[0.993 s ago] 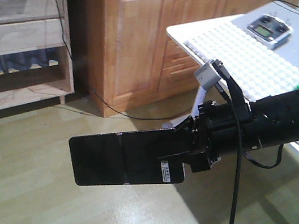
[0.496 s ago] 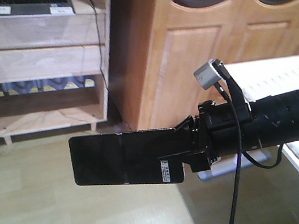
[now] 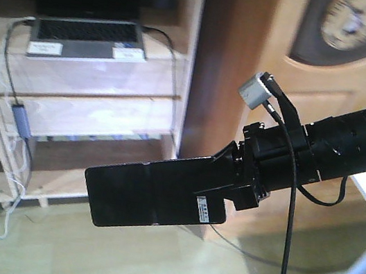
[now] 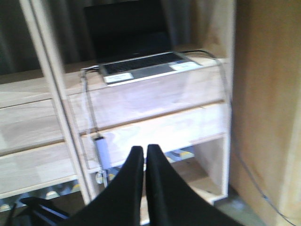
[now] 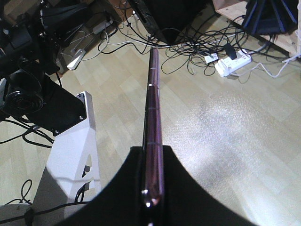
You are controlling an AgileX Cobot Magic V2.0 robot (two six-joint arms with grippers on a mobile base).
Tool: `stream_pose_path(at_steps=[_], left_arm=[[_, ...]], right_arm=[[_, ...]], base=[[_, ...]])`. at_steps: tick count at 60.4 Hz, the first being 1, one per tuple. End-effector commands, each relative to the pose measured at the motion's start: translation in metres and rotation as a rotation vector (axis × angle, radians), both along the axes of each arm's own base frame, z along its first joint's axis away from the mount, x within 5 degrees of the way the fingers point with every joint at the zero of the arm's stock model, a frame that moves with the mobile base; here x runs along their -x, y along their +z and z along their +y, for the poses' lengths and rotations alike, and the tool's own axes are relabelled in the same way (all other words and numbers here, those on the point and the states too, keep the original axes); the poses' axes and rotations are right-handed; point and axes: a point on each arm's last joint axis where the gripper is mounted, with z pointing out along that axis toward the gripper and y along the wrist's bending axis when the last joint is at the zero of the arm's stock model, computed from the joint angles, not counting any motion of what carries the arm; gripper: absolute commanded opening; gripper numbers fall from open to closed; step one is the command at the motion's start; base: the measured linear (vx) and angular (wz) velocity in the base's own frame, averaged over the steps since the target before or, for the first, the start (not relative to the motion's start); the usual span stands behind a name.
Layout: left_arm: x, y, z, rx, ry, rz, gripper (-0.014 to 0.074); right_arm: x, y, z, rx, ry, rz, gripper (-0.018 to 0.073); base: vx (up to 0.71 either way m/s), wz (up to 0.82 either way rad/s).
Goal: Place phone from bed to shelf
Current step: 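Drive up to the wooden shelf holding the open laptop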
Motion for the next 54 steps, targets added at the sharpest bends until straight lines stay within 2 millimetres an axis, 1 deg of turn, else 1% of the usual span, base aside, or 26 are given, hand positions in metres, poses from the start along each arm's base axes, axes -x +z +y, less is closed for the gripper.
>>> stream_pose_path(at_steps=[1, 29, 54], left_arm=[[0.0012, 0.0158, -0.0005, 0.009, -0.006, -0.109, 0.0001], [0.0012, 0.0158, -0.0005, 0.009, -0.006, -0.109, 0.0001], [0.0012, 0.0158, -0.0005, 0.009, -0.006, -0.109, 0.0001]], right_arm=[[0.0112, 0.0249, 0.0014, -0.110, 0.048, 0.001, -0.0001], [0.0112, 0.0249, 0.0014, -0.110, 0.048, 0.001, -0.0001], [0.0112, 0.0249, 0.0014, -0.110, 0.048, 0.001, -0.0001]], base=[[0.44, 0.40], [0.43, 0.41], [0.36, 0.13]])
